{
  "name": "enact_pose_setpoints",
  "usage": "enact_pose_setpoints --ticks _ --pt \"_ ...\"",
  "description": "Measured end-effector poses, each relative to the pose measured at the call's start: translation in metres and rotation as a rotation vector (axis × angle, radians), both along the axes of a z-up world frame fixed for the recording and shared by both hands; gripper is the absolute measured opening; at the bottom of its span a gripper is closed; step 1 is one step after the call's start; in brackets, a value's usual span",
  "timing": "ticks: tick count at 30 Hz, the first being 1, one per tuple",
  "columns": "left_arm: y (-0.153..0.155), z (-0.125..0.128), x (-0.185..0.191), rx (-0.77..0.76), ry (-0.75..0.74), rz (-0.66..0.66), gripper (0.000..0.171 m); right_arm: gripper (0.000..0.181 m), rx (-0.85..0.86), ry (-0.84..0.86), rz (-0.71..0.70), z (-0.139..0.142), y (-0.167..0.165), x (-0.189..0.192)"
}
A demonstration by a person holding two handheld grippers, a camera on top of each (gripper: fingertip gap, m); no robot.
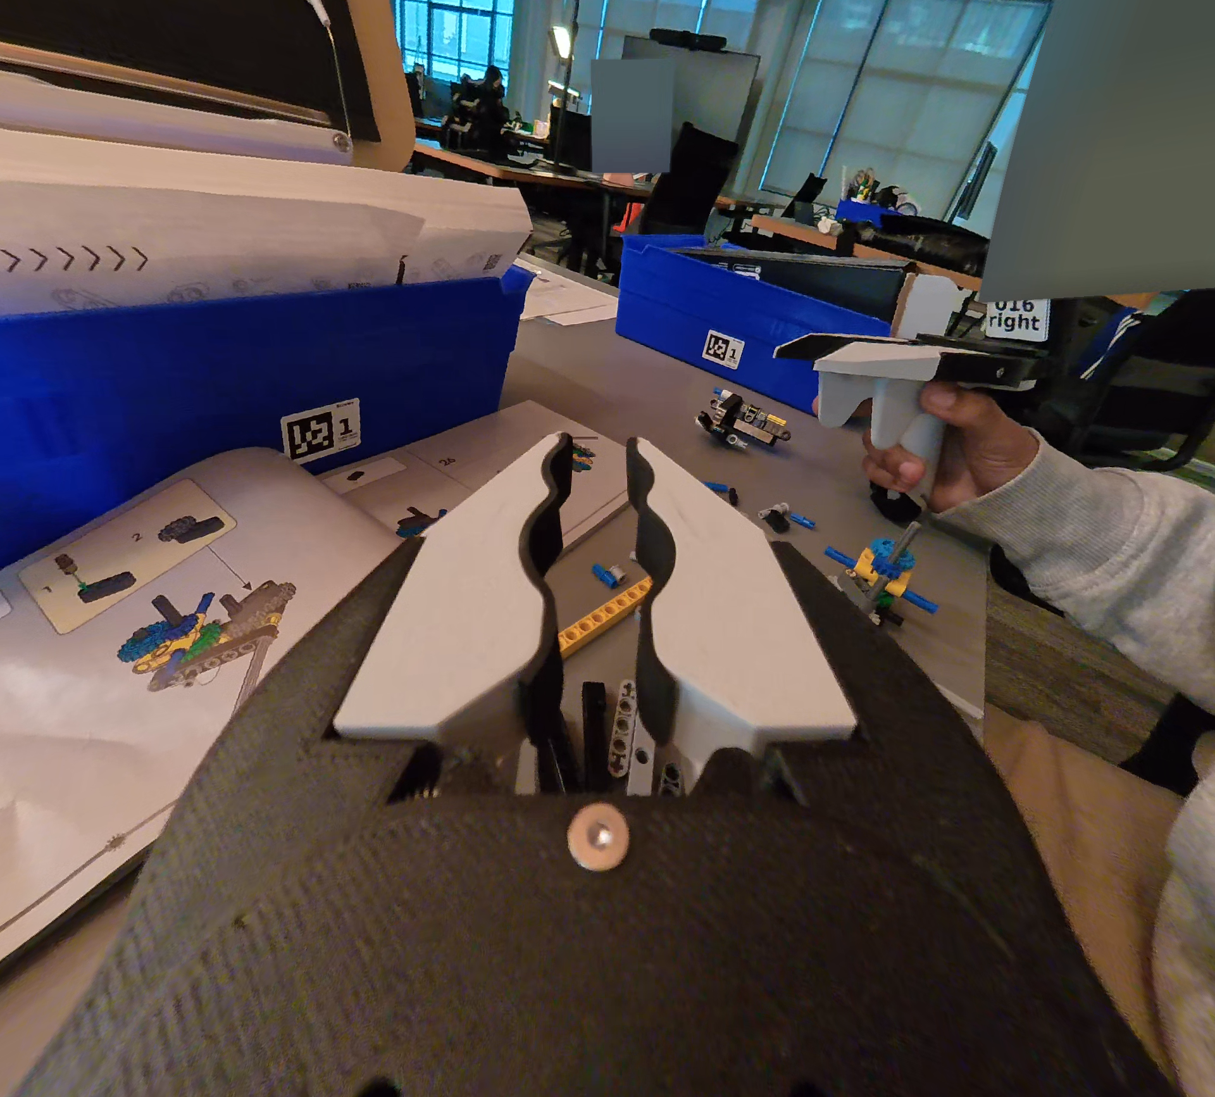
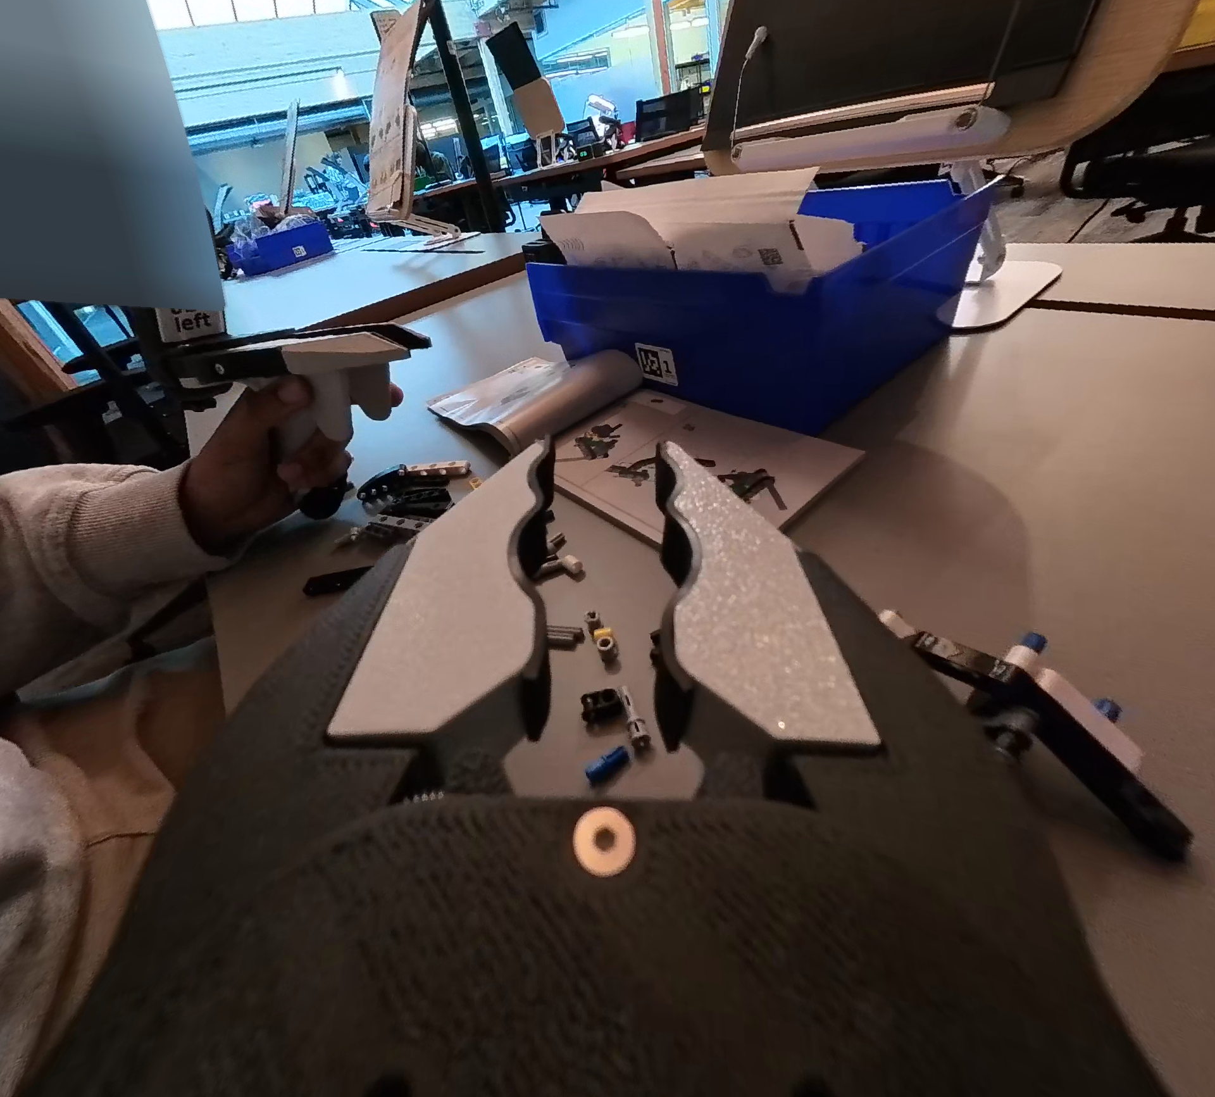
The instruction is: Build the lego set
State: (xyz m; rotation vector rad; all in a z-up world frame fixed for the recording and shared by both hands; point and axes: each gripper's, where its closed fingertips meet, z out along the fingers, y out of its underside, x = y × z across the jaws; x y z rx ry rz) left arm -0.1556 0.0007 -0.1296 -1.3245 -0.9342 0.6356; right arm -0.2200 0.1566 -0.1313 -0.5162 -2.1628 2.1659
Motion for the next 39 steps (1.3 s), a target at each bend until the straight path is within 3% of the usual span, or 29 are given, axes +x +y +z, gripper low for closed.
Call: enact_pose_setpoints --ticks 16,19,23,26,30,33,35,39 --pt "-0.018 0.001 -0.003 0.022 -0.009 0.089 0.003 0.028 -0.008 -0.017 0.009 0.000 -0.002 0.001" --pt "-0.027 0.020 0.003 0.076 0.003 0.093 0.003 0.028 -0.012 -0.021 0.006 0.000 -0.001 0.001" --pt "-0.062 0.048 0.017 0.089 0.000 0.125 0.004 0.028 -0.019 -0.024 0.001 0.001 0.001 0.000" --pt "-0.085 0.037 0.031 0.046 -0.044 0.181 0.005 0.028 -0.027 -0.031 -0.001 0.001 0.002 -0.002" --pt "-0.102 0.002 0.052 -0.055 -0.089 0.299 0.003 0.028 -0.031 -0.037 -0.004 0.001 0.003 -0.003" --pt "-0.090 -0.004 0.061 -0.019 -0.092 0.233 0.006 0.028 -0.023 -0.034 -0.008 0.001 0.002 -0.003" --pt "-0.069 -0.002 0.062 -0.022 -0.085 0.121 0.009 0.028 -0.015 -0.035 -0.007 0.000 0.001 -0.003" --pt "-0.020 -0.026 0.068 -0.179 -0.164 -0.107 0.012 0.028 -0.010 -0.035 -0.010 -0.001 0.001 -0.004"
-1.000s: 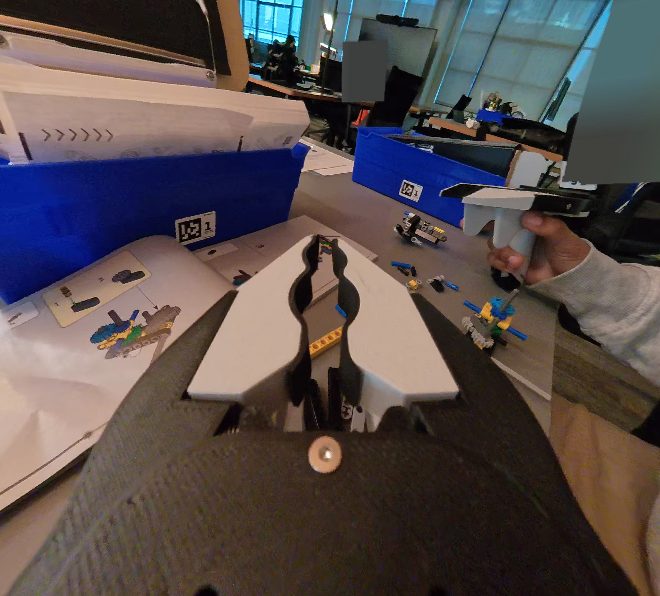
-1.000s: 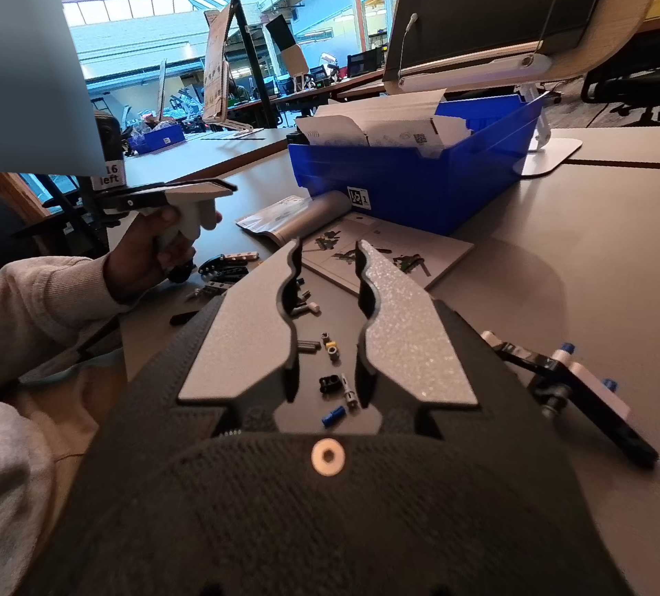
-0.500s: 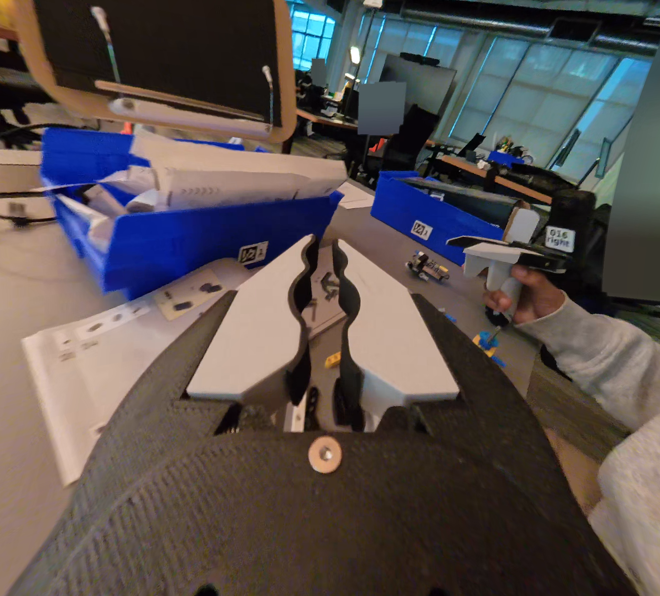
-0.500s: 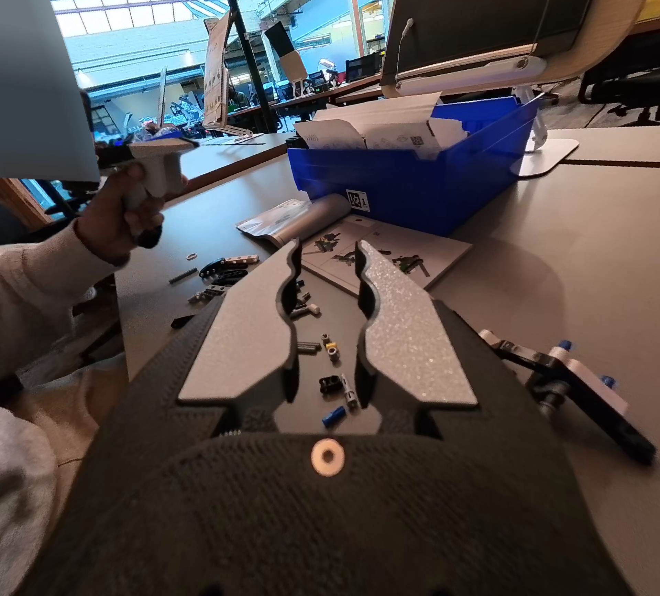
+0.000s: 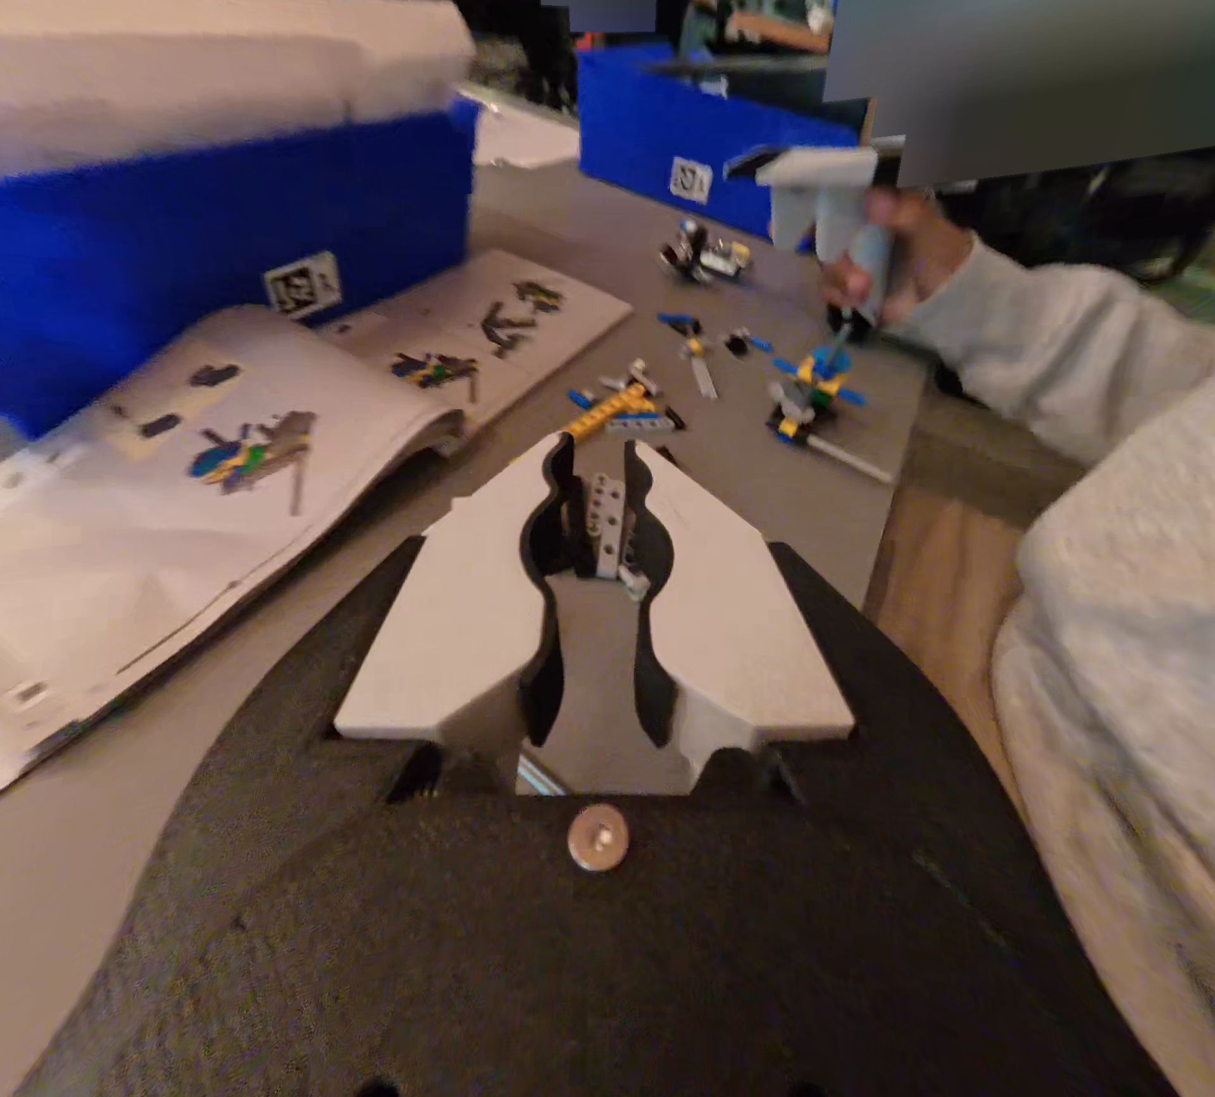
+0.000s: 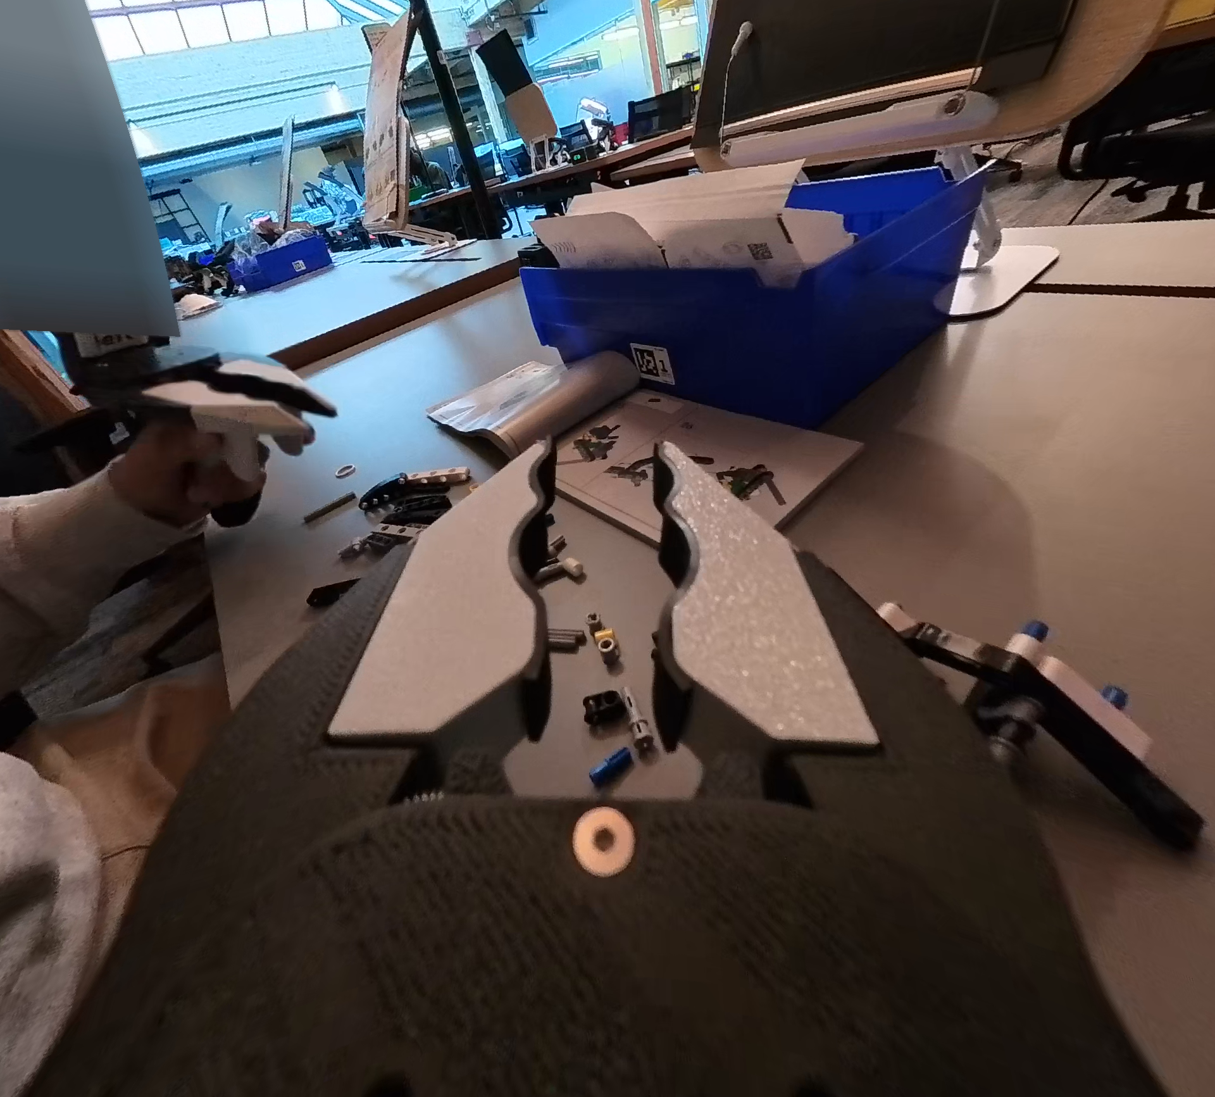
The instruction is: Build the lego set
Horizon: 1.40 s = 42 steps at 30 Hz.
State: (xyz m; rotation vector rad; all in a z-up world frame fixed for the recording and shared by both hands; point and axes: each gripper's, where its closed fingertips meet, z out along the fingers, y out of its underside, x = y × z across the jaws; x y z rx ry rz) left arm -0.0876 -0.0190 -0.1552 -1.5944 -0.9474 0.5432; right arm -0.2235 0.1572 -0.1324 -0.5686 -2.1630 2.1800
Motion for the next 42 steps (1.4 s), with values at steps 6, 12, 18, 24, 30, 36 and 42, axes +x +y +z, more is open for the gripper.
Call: enact_pose_setpoints --ticks 6,12,18,24,30,36,42 --pt "0.028 0.013 -0.002 0.017 0.083 -0.019 0.011 0.028 0.001 0.008 -0.001 0.000 0.000 0.001" --pt "0.012 0.018 -0.009 0.102 0.088 0.058 0.007 0.028 -0.001 0.009 0.004 0.001 0.000 0.002" --pt "-0.001 0.029 -0.010 0.228 0.096 0.099 0.008 0.027 0.008 0.010 0.011 0.000 -0.002 0.004" --pt "0.000 0.042 -0.006 0.241 0.147 0.106 0.008 0.028 0.022 -0.013 0.024 -0.002 -0.004 0.003" --pt "-0.013 0.039 -0.007 0.246 0.139 0.137 0.009 0.017 0.216 0.153 0.090 0.005 -0.032 0.031" --pt "-0.020 0.025 -0.007 0.262 0.071 0.106 0.014 0.014 0.598 0.381 0.366 -0.003 -0.094 0.092" --pt "-0.027 0.029 -0.001 0.396 0.031 0.041 0.019 0.011 0.812 0.484 0.543 -0.035 -0.134 0.118"
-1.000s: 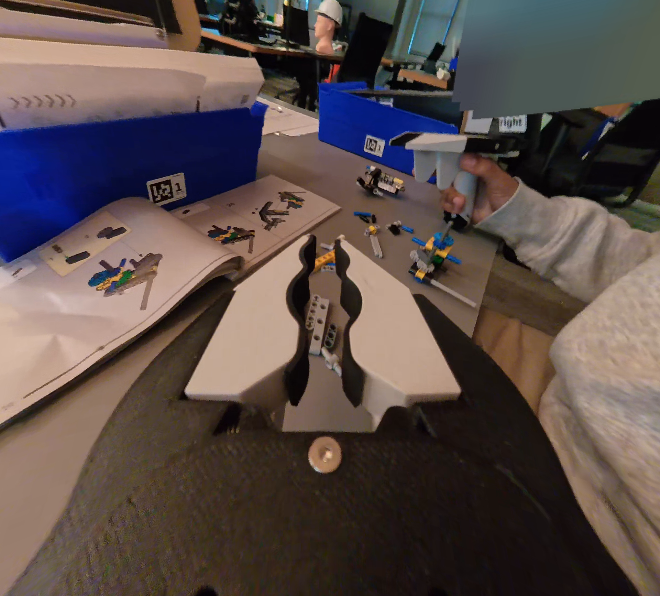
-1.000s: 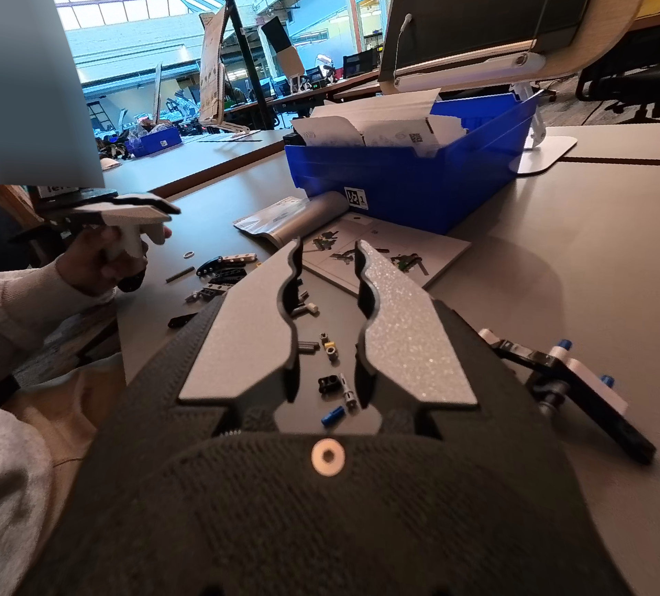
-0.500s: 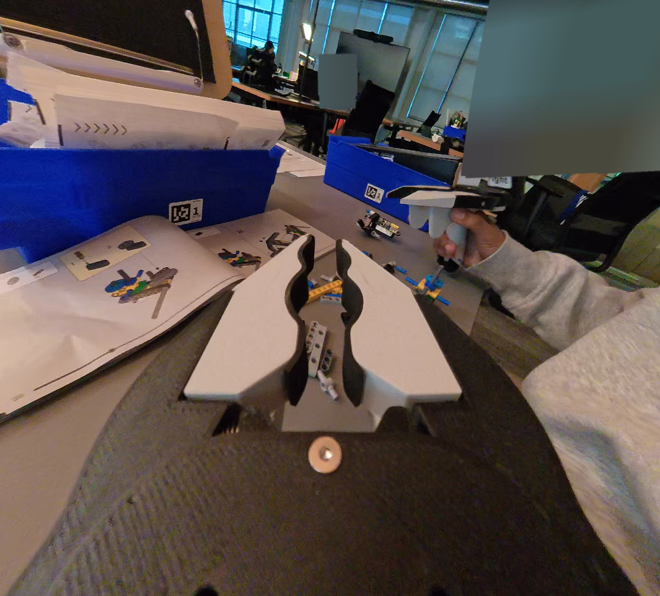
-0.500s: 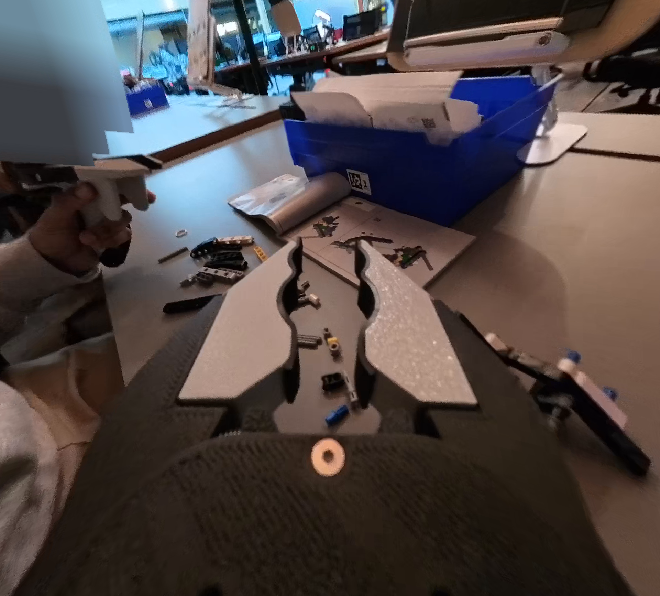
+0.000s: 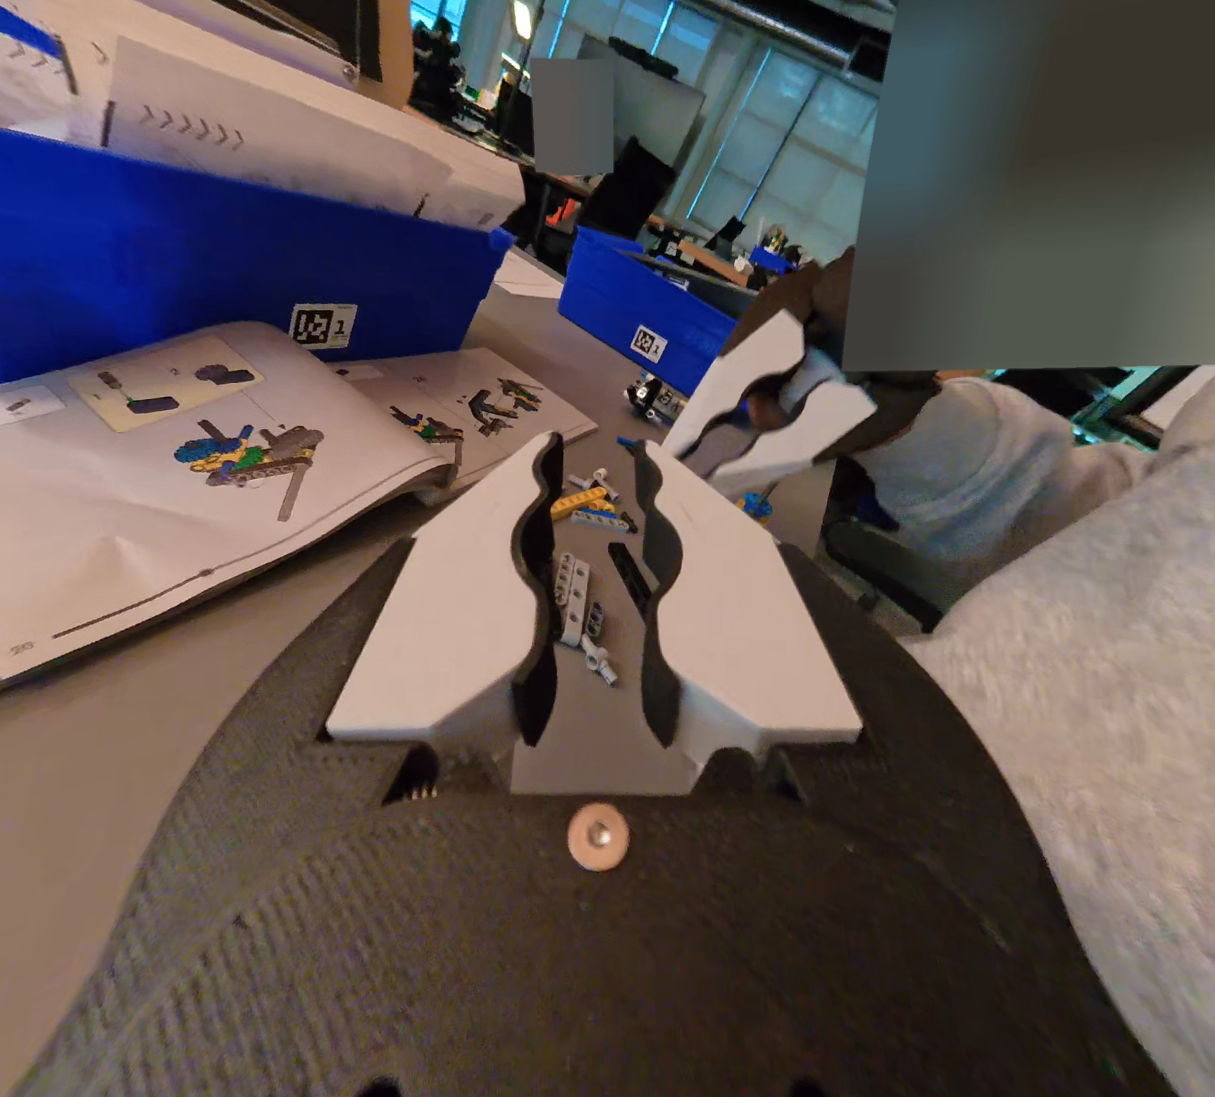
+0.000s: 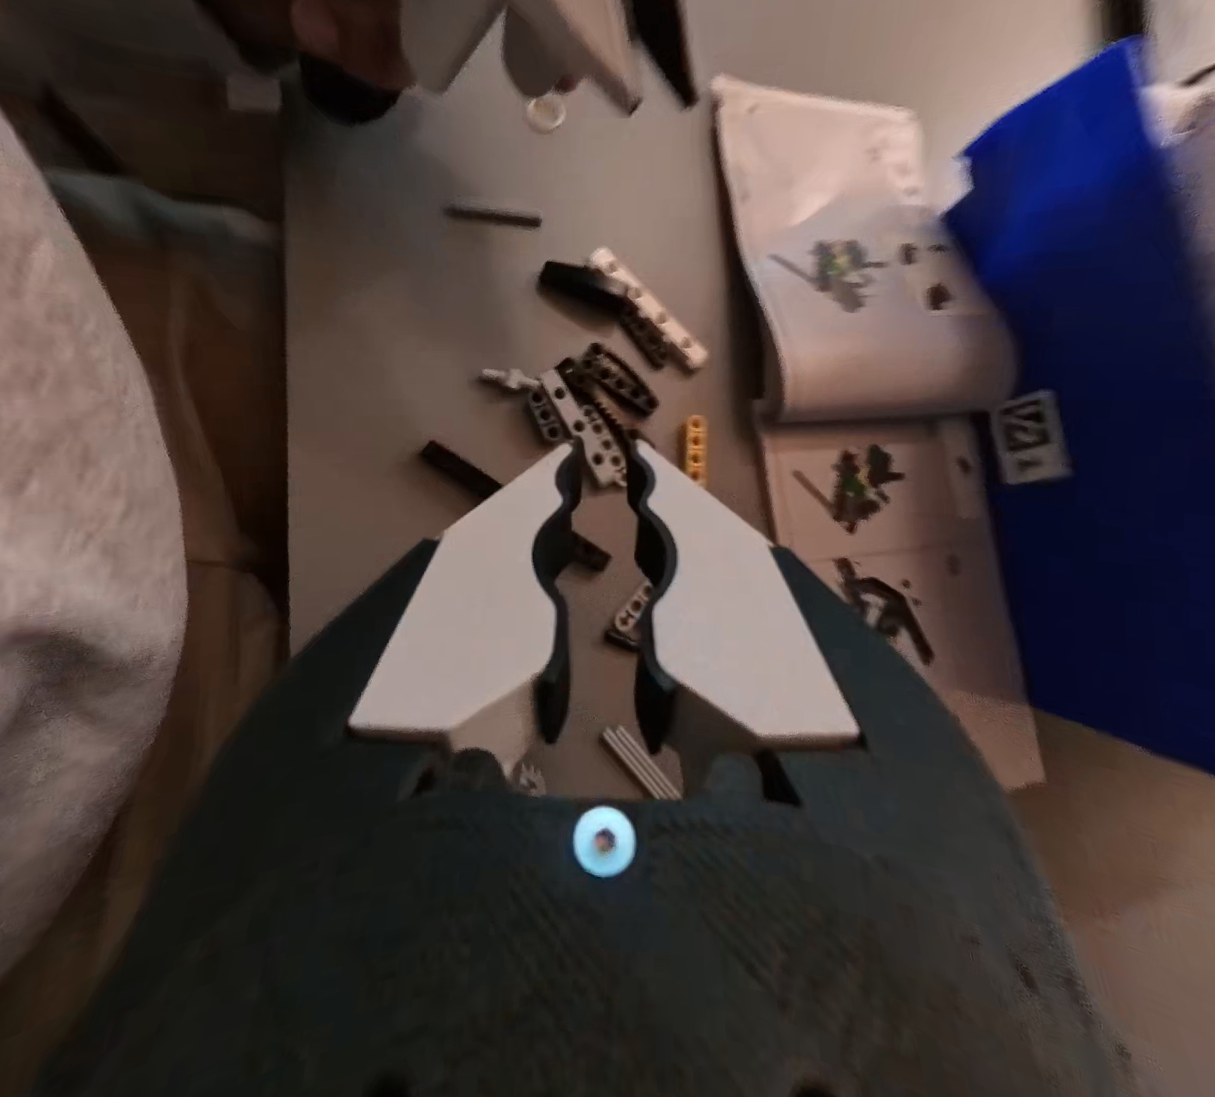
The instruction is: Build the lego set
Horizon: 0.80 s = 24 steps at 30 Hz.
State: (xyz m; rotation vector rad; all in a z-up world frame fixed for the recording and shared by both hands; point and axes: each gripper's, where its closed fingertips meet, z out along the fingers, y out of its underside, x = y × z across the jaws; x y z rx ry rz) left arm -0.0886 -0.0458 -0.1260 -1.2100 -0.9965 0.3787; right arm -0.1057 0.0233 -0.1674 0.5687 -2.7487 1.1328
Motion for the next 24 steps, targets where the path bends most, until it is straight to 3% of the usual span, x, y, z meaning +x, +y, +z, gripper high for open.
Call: enact_pose_setpoints --ticks 5,16,20,24 --pt "-0.012 -0.001 0.002 0.063 -0.023 -0.014 0.024 0.015 0.198 0.035 0.092 -0.037 -0.010 0.010" --pt "-0.026 0.005 0.004 0.186 -0.035 -0.015 0.028 0.007 0.348 0.017 0.172 -0.065 -0.021 0.024" --pt "-0.025 0.004 0.004 0.187 -0.041 -0.014 0.028 0.006 0.273 0.000 0.056 -0.027 -0.003 0.004" --pt "-0.016 0.001 0.003 0.157 -0.050 -0.026 0.028 0.006 0.160 -0.012 -0.221 0.032 0.055 -0.046"
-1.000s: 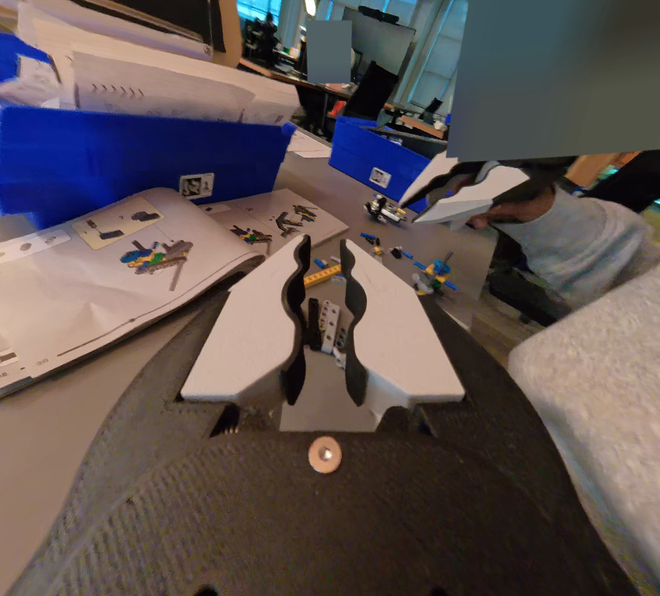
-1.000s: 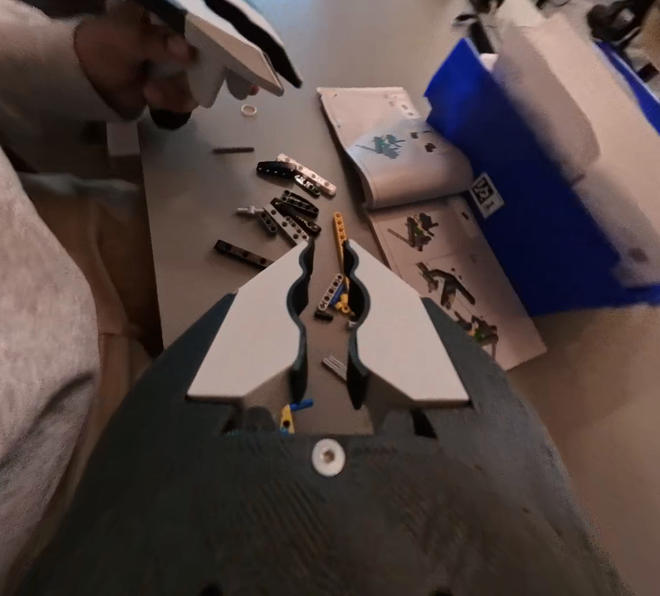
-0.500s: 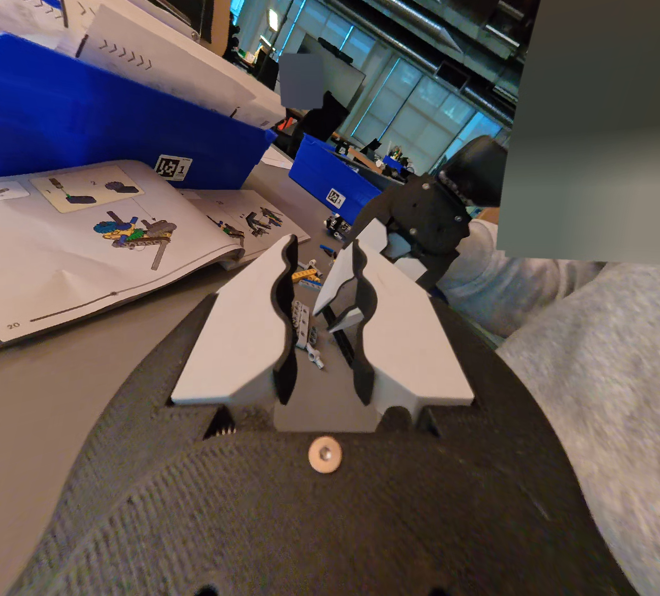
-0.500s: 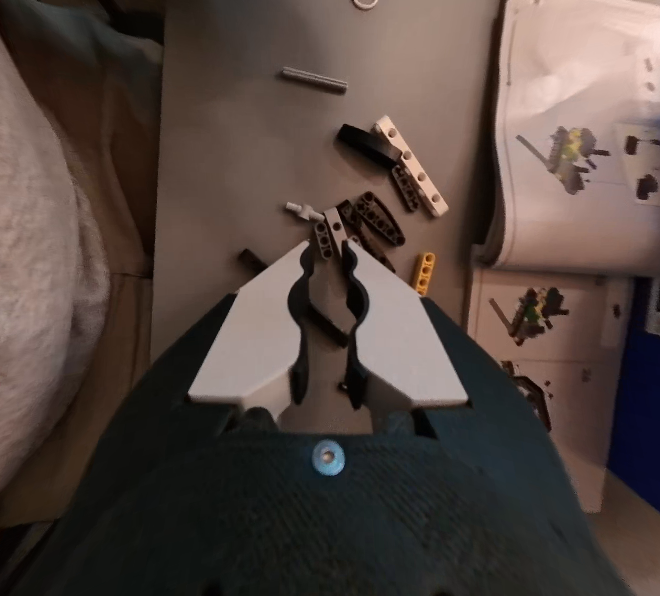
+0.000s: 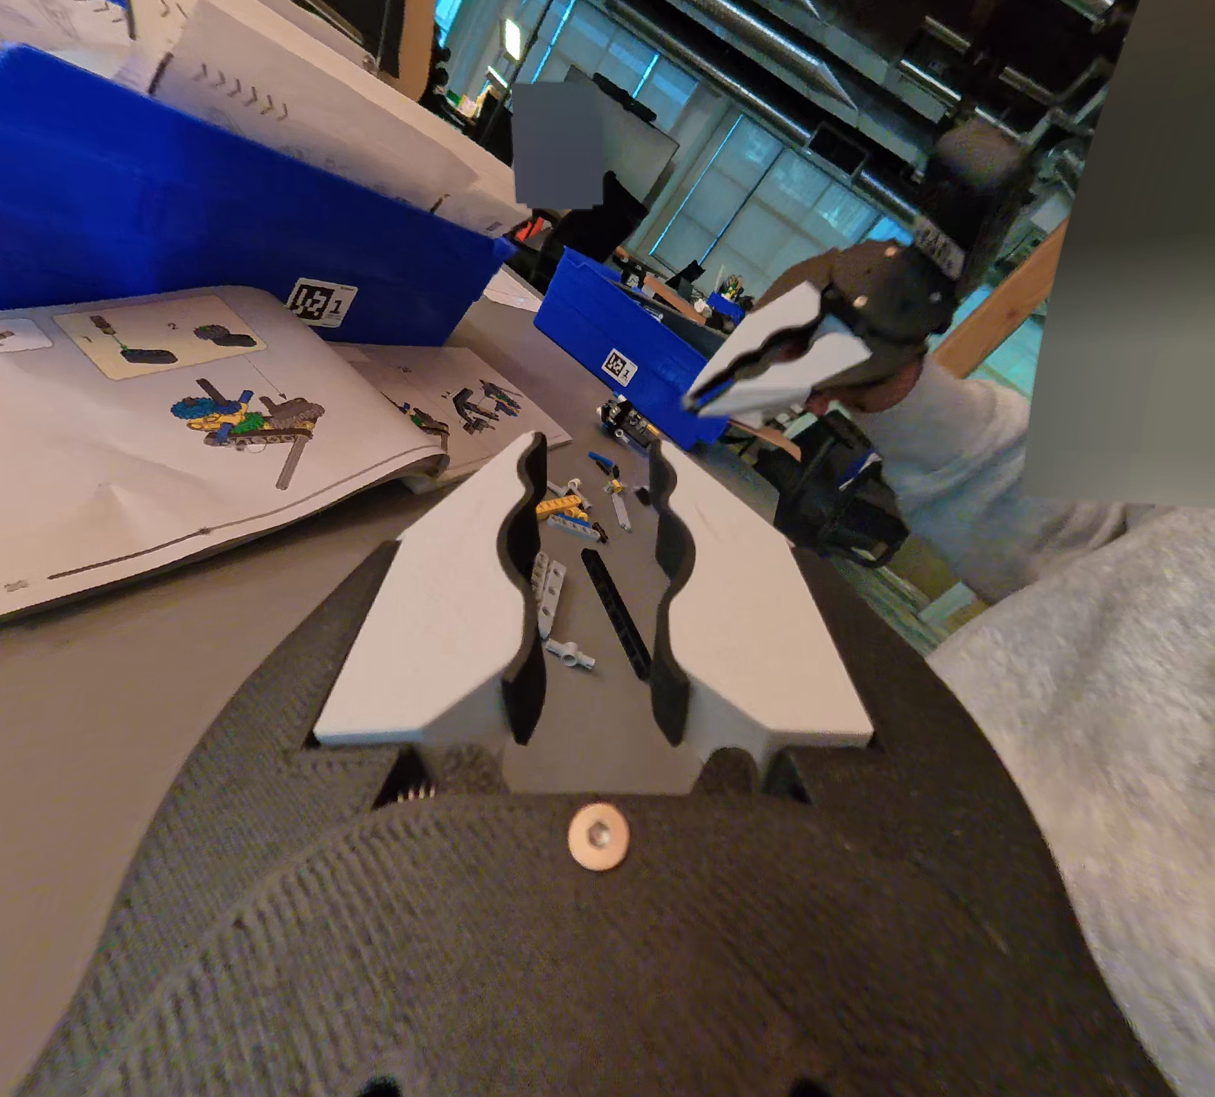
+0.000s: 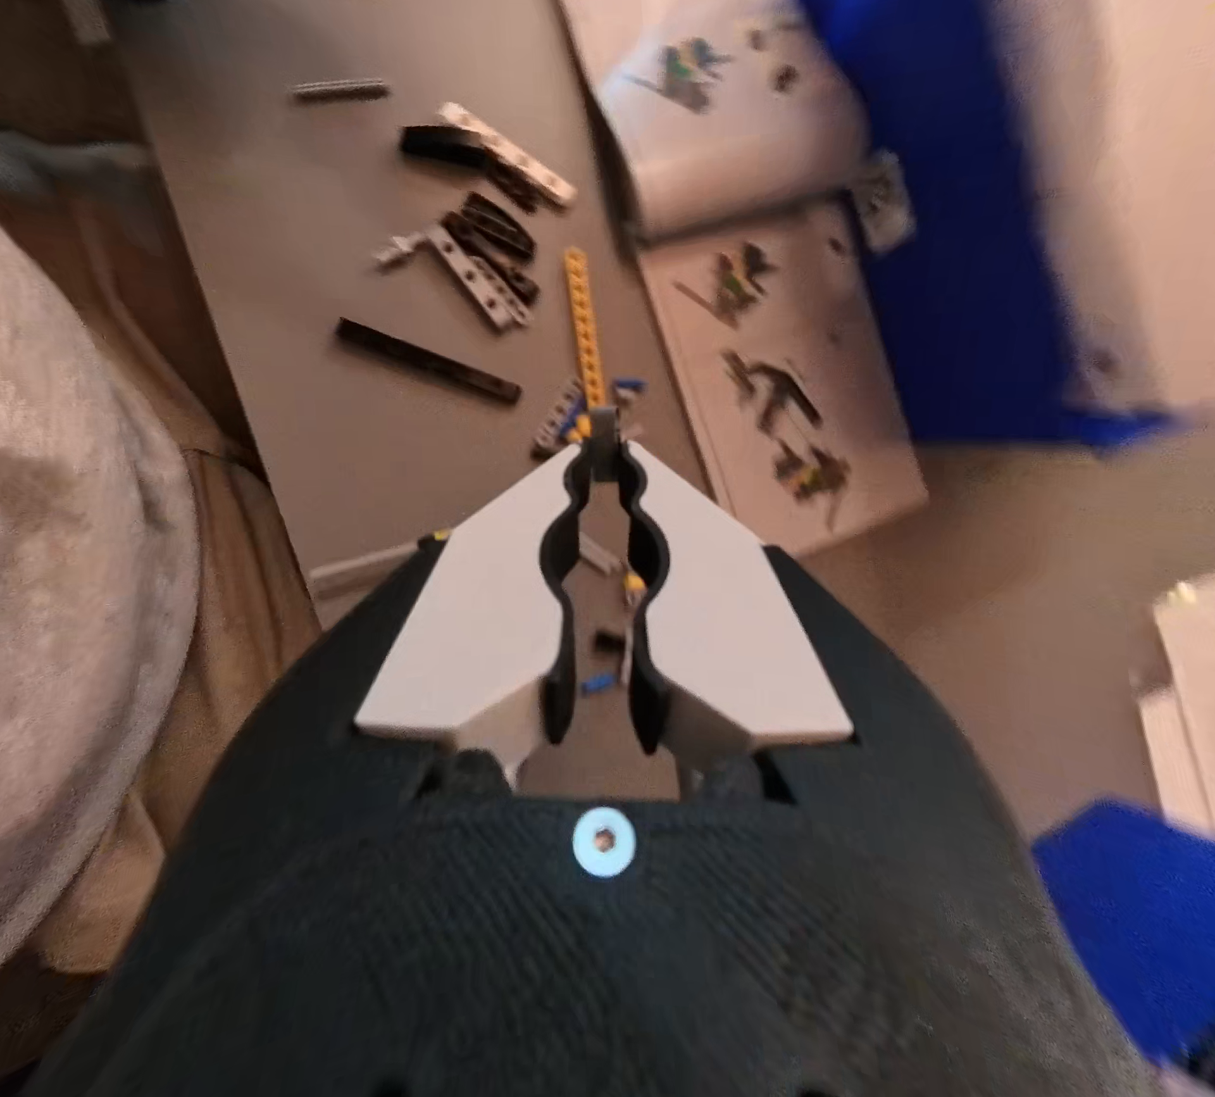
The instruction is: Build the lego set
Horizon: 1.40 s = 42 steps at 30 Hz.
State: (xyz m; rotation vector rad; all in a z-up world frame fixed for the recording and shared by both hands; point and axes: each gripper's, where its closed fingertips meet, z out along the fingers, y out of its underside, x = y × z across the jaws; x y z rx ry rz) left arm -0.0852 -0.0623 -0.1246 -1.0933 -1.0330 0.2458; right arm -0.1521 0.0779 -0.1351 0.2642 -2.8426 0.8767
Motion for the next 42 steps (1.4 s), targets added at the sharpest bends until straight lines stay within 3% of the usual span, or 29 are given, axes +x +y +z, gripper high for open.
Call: enact_pose_setpoints --ticks 2,5,10,12,15,20,24,30,36,42 --pt "0.009 -0.002 -0.001 -0.020 -0.007 -0.022 0.028 0.006 -0.057 0.004 -0.118 0.018 0.033 -0.013" --pt "0.027 -0.005 -0.001 -0.064 -0.005 -0.060 0.028 0.006 -0.121 -0.014 -0.225 0.023 0.072 -0.010" --pt "0.068 -0.011 0.002 -0.147 -0.009 -0.151 0.027 0.006 -0.044 0.007 -0.307 -0.029 0.123 -0.001" --pt "0.089 -0.006 0.005 -0.123 -0.007 -0.201 0.025 0.006 -0.097 -0.019 -0.279 -0.034 0.120 0.007" --pt "0.132 0.009 0.006 0.021 -0.050 -0.295 0.023 0.006 -0.295 -0.027 -0.168 -0.008 0.092 0.028" --pt "0.184 0.013 -0.010 0.137 -0.155 -0.290 0.019 0.006 -0.437 0.111 -0.048 0.015 0.063 0.045" --pt "0.192 0.017 -0.011 0.219 -0.225 -0.333 0.018 0.006 -0.501 0.233 -0.039 0.016 0.060 0.041" --pt "0.208 0.021 -0.019 0.310 -0.291 -0.365 0.014 0.006 -0.554 0.231 -0.006 0.009 0.062 0.040" --pt "0.222 0.019 -0.035 0.302 -0.322 -0.351 0.000 0.006 -0.599 0.214 0.021 0.008 0.071 0.036" --pt "0.229 0.014 -0.049 0.274 -0.336 -0.324 0.003 0.006 -0.632 0.181 -0.013 0.007 0.085 0.019"
